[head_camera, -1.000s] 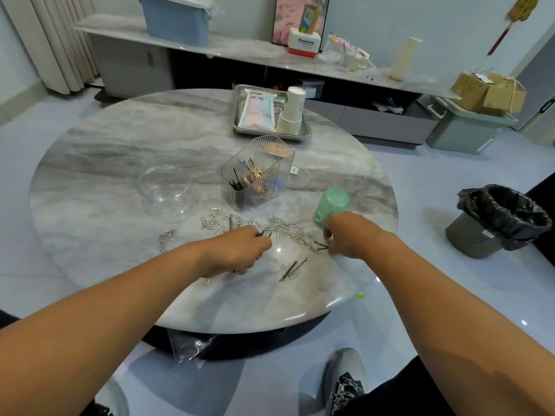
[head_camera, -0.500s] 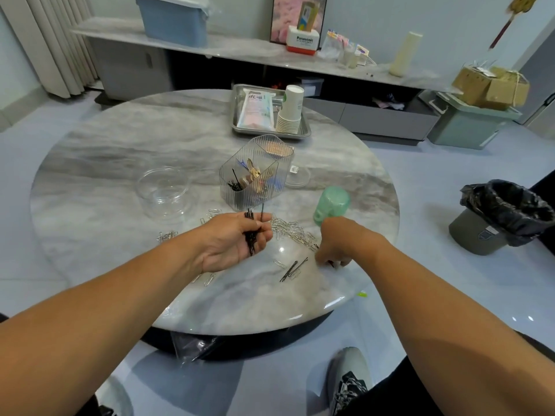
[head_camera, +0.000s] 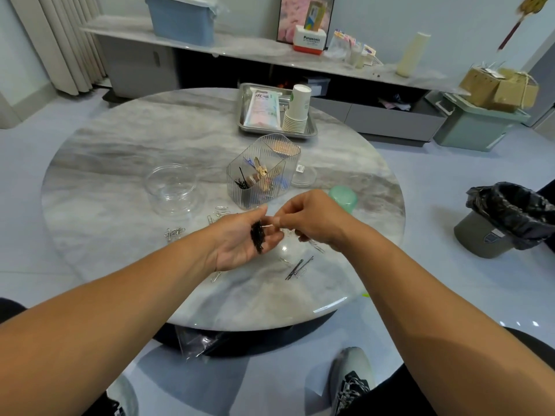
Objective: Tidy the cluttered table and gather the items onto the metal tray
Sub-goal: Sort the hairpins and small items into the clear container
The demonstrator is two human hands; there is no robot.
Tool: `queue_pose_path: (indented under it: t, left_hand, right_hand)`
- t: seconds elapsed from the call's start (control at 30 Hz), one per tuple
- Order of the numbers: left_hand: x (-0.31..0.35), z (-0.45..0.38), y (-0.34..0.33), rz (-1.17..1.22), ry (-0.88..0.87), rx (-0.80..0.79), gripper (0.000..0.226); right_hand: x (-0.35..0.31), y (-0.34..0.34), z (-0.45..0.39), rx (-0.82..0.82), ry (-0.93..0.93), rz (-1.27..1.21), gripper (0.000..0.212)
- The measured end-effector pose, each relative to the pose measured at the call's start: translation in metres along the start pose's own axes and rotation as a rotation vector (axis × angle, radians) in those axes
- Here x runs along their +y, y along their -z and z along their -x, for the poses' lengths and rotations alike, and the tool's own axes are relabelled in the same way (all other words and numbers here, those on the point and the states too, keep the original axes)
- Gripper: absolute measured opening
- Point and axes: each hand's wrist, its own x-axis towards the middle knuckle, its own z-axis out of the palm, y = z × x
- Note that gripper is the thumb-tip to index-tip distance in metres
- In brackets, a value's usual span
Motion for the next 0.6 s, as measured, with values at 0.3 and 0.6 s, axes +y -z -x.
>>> queue_pose_path:
  t: [0.3, 0.6]
  left_hand:
    - [0.000, 0.002, 0.017, -0.465, -0.010, 0.199, 0.032]
    - [0.004, 0.001, 0.017, -0.277, -0.012, 0.268, 0.026]
  right_hand:
    - [0.040, 0.006, 0.005, -0.356, 0.041, 0.629, 0.037]
    - [0.044, 0.003, 0.004, -0.258, 0.065, 0.709, 0.009]
